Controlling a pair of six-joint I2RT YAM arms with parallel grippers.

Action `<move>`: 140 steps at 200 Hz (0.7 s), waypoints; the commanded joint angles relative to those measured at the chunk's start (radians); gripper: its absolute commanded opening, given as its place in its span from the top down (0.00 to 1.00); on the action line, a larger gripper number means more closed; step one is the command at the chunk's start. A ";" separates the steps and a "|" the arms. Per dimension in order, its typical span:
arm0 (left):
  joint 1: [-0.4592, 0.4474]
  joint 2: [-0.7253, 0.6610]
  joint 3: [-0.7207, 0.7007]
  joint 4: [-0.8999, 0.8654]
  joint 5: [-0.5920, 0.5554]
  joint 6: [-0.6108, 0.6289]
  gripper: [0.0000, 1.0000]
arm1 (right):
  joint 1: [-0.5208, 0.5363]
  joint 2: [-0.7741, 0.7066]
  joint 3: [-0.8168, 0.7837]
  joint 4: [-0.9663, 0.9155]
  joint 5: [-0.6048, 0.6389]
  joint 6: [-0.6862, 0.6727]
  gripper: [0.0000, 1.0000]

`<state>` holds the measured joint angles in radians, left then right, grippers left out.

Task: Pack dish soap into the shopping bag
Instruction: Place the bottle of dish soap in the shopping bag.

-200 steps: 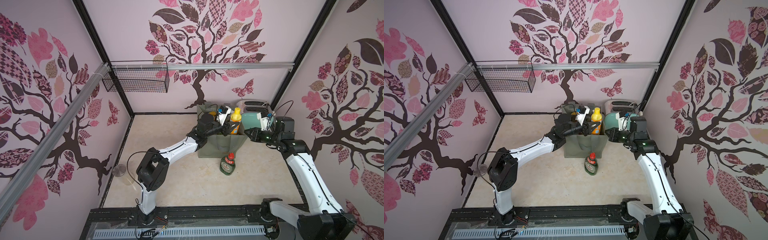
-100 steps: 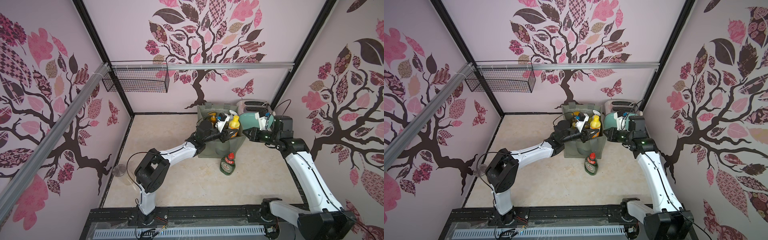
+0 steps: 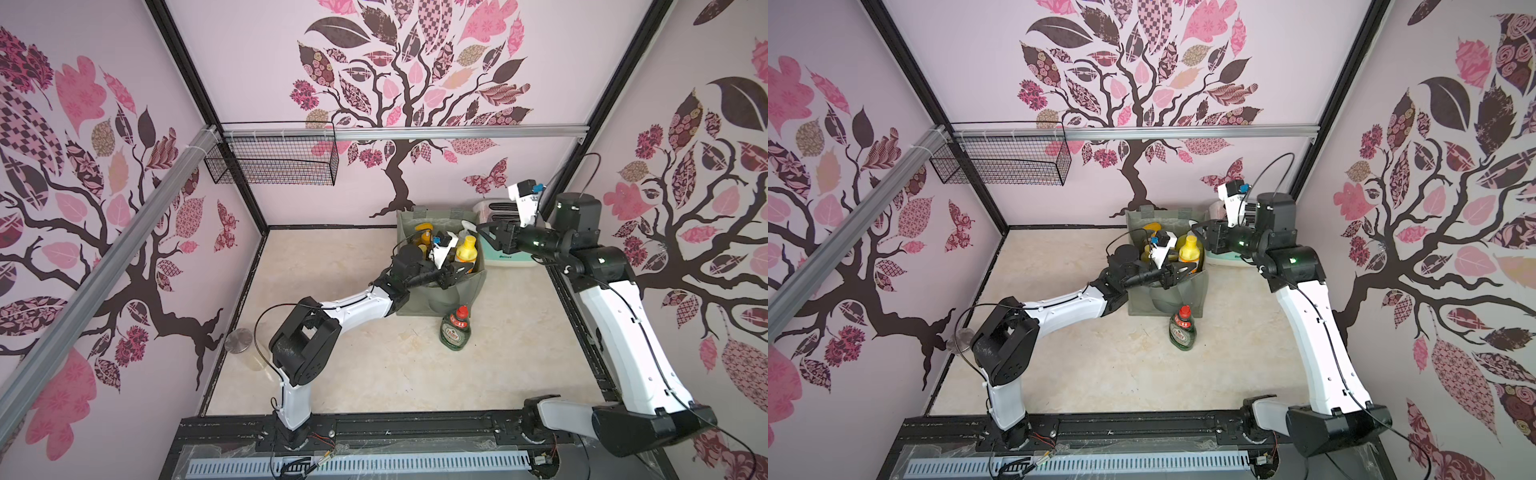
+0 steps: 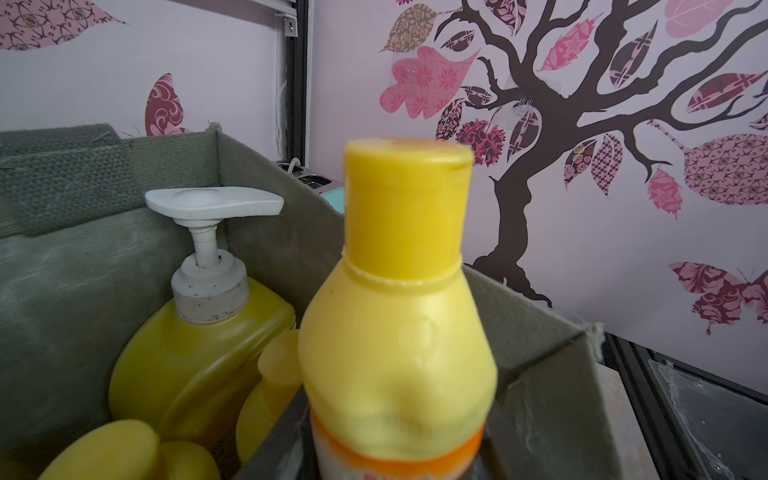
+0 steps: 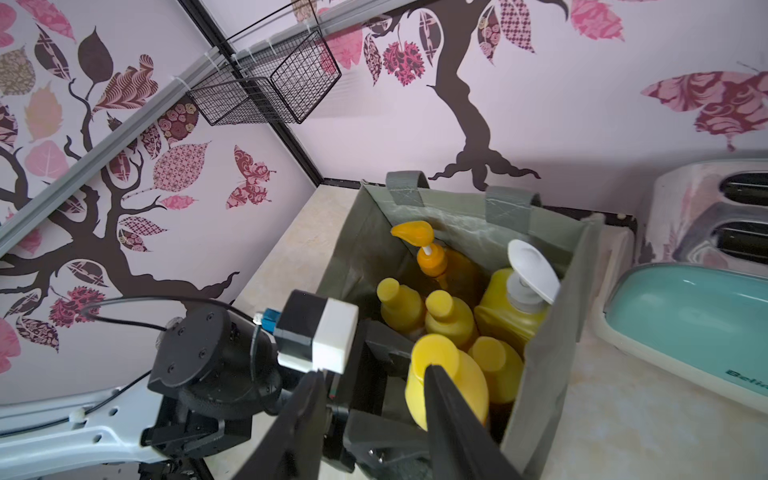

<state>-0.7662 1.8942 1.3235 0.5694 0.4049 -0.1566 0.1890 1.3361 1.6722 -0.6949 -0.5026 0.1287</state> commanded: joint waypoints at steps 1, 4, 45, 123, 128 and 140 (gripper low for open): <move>0.002 -0.006 -0.004 0.105 0.028 -0.020 1.00 | 0.015 0.055 0.059 -0.163 0.116 -0.052 0.56; 0.000 -0.006 -0.005 0.107 0.028 -0.020 1.00 | 0.016 0.061 0.063 -0.167 0.120 -0.053 0.56; 0.001 -0.012 -0.003 0.099 0.028 -0.012 1.00 | 0.084 0.130 0.127 -0.232 0.192 -0.073 0.57; 0.001 -0.012 0.006 0.090 0.025 -0.007 1.00 | 0.140 0.193 0.193 -0.315 0.294 -0.085 0.54; 0.001 -0.011 0.008 0.090 0.025 -0.008 1.00 | 0.143 0.196 0.194 -0.319 0.300 -0.084 0.52; 0.001 -0.010 0.009 0.088 0.026 -0.006 1.00 | 0.147 0.203 0.198 -0.322 0.303 -0.084 0.50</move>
<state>-0.7647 1.8946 1.3170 0.5827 0.4053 -0.1570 0.3172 1.5234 1.8339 -0.9642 -0.2188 0.0509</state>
